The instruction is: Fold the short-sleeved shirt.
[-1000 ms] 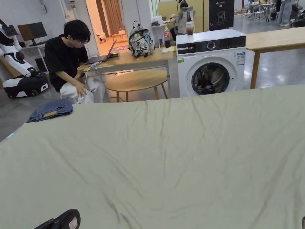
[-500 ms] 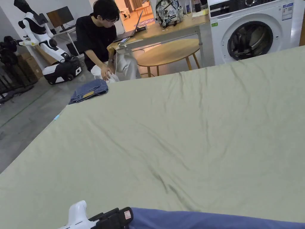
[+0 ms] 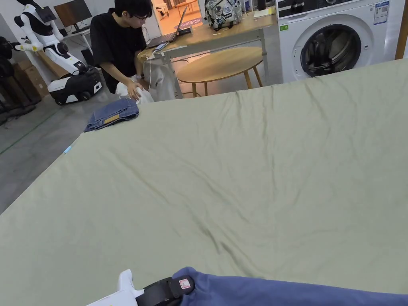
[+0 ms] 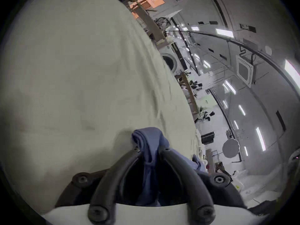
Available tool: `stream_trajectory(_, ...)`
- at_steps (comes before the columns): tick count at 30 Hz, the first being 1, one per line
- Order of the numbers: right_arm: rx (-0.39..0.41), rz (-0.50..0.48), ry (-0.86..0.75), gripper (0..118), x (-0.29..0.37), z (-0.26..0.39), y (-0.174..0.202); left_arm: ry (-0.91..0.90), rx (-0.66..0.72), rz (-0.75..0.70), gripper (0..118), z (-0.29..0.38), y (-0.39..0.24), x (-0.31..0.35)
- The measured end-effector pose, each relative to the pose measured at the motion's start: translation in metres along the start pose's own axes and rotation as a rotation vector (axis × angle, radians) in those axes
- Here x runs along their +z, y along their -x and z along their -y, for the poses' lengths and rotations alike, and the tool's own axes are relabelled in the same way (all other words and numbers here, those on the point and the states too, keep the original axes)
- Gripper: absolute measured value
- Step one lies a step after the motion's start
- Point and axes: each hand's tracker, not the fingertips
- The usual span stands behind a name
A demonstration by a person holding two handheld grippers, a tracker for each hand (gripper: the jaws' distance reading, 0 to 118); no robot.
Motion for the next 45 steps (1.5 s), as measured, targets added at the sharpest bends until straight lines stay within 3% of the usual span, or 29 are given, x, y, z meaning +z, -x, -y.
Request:
stream_trajectory(4,0.009,-0.020,-0.005,0,0.001,-0.002,0.001,-0.137,0.008,0.103,8,-0.020,-0.040,0.050)
stream_trajectory(7,0.008,-0.036,-0.009,0,0.000,-0.003,0.001,-0.162,-0.213,-0.005,8,-0.034,-0.094,0.088)
stream_trajectory(10,-0.014,-0.052,-0.013,0,-0.001,-0.001,-0.001,-0.148,-0.271,-0.016,8,-0.021,-0.150,0.091)
stream_trajectory(15,-0.097,-0.104,-0.005,0,0.000,0.001,-0.007,-0.027,-0.446,-0.033,8,0.056,-0.192,-0.016)
stream_trajectory(17,-0.097,-0.088,-0.011,0,0.008,0.002,-0.007,0.161,-0.392,0.006,8,0.083,-0.188,-0.079)
stream_trajectory(20,-0.100,-0.077,-0.036,0,0.025,0.006,-0.014,0.298,-0.358,0.084,8,0.121,-0.188,-0.150)
stream_trajectory(24,-0.107,-0.007,-0.034,0,0.034,0.015,-0.027,0.284,-0.404,0.063,9,0.135,-0.196,-0.183)
stream_trajectory(25,-0.114,-0.004,-0.024,0,0.033,0.018,-0.033,0.233,-0.404,0.142,16,0.131,-0.195,-0.180)
stream_trajectory(27,-0.138,0.007,-0.009,0,0.031,0.022,-0.042,0.209,-0.340,0.259,56,0.123,-0.197,-0.165)
stream_trajectory(30,-0.168,0.009,-0.001,0,0.029,0.027,-0.050,0.119,-0.335,0.189,56,0.112,-0.190,-0.140)
stream_trajectory(31,-0.172,0.008,0.001,0,0.029,0.027,-0.051,0.098,-0.322,0.147,55,0.110,-0.184,-0.135)
stream_trajectory(32,-0.175,0.006,0.003,0,0.028,0.028,-0.052,0.081,-0.290,0.149,46,0.110,-0.177,-0.134)
stream_trajectory(34,-0.179,0.002,0.010,0,0.024,0.029,-0.051,0.122,-0.206,0.222,2,0.114,-0.169,-0.145)
stream_trajectory(36,-0.177,-0.002,0.023,0,0.022,0.029,-0.049,0.148,-0.220,0.177,0,0.128,-0.170,-0.164)
stream_trajectory(38,-0.173,-0.010,0.025,0,0.021,0.032,-0.048,0.296,-0.263,0.186,0,0.144,-0.173,-0.197)
stream_trajectory(40,-0.178,-0.022,0.031,0,0.021,0.032,-0.047,0.438,-0.278,0.068,0,0.166,-0.173,-0.223)
stream_trajectory(42,-0.177,-0.024,0.030,0,0.021,0.032,-0.043,0.454,-0.337,0.040,0,0.175,-0.162,-0.238)
stream_trajectory(45,-0.173,-0.022,0.040,0,0.017,0.033,-0.042,0.377,-0.233,0.124,0,0.149,-0.162,-0.206)
